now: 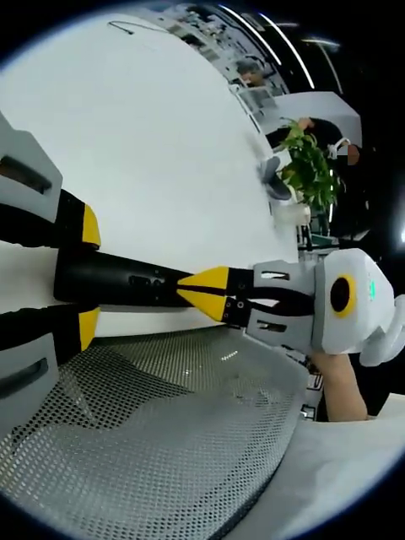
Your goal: Press the specified remote control buttons in sequence, fully releasing each button before pressing the next.
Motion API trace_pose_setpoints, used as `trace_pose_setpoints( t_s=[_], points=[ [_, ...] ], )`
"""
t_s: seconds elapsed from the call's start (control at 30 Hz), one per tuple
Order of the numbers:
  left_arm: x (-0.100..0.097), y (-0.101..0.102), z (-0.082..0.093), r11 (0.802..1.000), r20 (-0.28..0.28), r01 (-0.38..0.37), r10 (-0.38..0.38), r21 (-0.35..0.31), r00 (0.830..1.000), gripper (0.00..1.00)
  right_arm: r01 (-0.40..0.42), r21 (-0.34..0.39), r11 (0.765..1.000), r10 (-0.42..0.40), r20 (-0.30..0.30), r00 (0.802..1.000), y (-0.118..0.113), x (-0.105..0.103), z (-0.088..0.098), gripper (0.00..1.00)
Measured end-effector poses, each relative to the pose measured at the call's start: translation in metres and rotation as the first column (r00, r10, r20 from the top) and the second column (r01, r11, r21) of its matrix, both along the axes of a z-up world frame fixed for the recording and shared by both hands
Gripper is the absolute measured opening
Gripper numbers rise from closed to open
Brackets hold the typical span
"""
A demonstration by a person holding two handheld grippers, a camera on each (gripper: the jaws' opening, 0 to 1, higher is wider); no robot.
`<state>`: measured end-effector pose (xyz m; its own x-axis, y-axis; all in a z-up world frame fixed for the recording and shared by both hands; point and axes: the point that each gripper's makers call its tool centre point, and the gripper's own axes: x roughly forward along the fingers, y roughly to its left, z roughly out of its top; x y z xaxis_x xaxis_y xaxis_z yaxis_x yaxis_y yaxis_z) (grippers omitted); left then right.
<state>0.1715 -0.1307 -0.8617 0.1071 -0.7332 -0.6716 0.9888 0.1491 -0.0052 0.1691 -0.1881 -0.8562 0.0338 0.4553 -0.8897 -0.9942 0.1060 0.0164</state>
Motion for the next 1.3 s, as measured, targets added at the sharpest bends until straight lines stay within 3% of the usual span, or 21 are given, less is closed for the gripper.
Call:
trace_pose_setpoints(
  t_s=[0.23,0.37,0.53,0.77,1.03,1.3],
  points=[
    [0.0000,-0.0001,0.0001,1.000,-0.004,-0.002,0.002,0.000,1.000,0.25,-0.056,-0.070,0.996,0.059,0.048,0.997,0.0000,-0.0003,-0.0018,0.00],
    [0.0000,-0.0003,-0.0001,1.000,-0.003,-0.002,0.002,0.002,1.000,0.25,-0.008,-0.063,0.998,0.010,0.028,1.000,-0.0004,0.0011,-0.0017,0.00],
    [-0.0002,-0.0005,0.0001,1.000,-0.004,0.002,-0.002,0.007,1.000,0.25,-0.034,-0.124,0.992,0.037,0.014,0.999,0.0006,0.0018,-0.0026,0.00],
    [-0.0002,-0.0004,0.0003,1.000,-0.002,0.001,-0.001,0.010,1.000,0.25,-0.044,-0.049,0.998,0.047,0.072,0.996,-0.0027,-0.0011,-0.0012,0.00],
    [0.0009,-0.0007,-0.0004,1.000,-0.005,-0.008,0.008,0.015,1.000,0.25,-0.017,-0.011,1.000,0.017,0.014,1.000,-0.0030,0.0018,0.0005,0.00],
    [0.0013,-0.0012,-0.0004,1.000,-0.008,-0.015,0.015,0.017,1.000,0.25,-0.041,-0.023,0.999,0.042,0.030,0.999,-0.0059,0.0003,0.0011,0.00]
  ],
)
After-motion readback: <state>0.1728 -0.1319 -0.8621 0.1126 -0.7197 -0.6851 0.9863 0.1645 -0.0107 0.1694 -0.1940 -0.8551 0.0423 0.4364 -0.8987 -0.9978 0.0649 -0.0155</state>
